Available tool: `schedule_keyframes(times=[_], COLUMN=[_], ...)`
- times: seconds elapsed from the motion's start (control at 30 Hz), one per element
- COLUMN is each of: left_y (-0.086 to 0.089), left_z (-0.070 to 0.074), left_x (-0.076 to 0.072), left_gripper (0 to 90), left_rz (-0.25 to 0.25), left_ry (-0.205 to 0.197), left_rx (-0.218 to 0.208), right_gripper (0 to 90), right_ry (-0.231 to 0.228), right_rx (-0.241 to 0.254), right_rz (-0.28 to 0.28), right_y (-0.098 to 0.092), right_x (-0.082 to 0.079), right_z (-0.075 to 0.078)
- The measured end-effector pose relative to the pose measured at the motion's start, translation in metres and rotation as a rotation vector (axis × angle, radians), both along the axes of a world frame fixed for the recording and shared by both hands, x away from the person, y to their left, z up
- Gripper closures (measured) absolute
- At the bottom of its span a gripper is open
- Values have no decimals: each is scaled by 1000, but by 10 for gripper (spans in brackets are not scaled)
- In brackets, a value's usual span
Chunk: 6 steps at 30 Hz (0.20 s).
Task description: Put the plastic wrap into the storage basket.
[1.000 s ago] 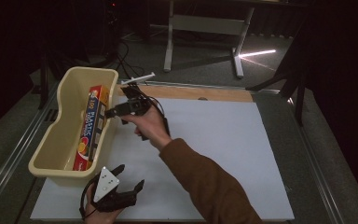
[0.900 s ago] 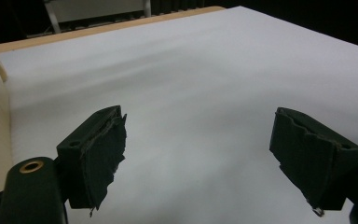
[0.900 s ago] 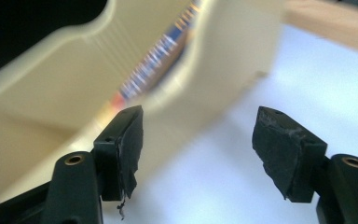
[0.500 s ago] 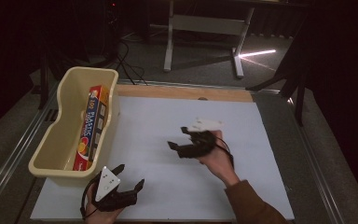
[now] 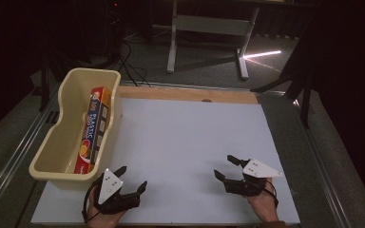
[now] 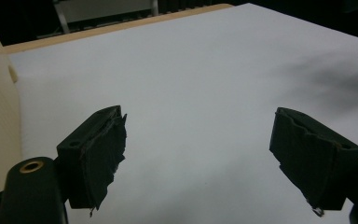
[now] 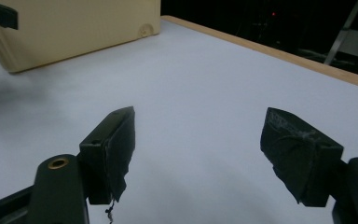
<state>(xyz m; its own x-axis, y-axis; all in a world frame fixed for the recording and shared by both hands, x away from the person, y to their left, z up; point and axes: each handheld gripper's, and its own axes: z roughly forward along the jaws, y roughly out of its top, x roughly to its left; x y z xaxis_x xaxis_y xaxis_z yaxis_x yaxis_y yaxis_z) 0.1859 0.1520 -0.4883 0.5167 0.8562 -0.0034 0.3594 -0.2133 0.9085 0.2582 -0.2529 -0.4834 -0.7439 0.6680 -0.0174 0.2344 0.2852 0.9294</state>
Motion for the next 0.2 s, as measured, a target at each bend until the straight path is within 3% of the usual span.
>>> schedule_keyframes(times=[0.2], left_y=[0], left_z=[0], left_x=[0], left_gripper=[180], left_rz=[1], left_ry=[-2], left_rx=[3], right_gripper=[258], right_ry=[-37], right_rx=[17], right_rz=[0], right_y=[-14], right_x=[-8], right_z=[1])
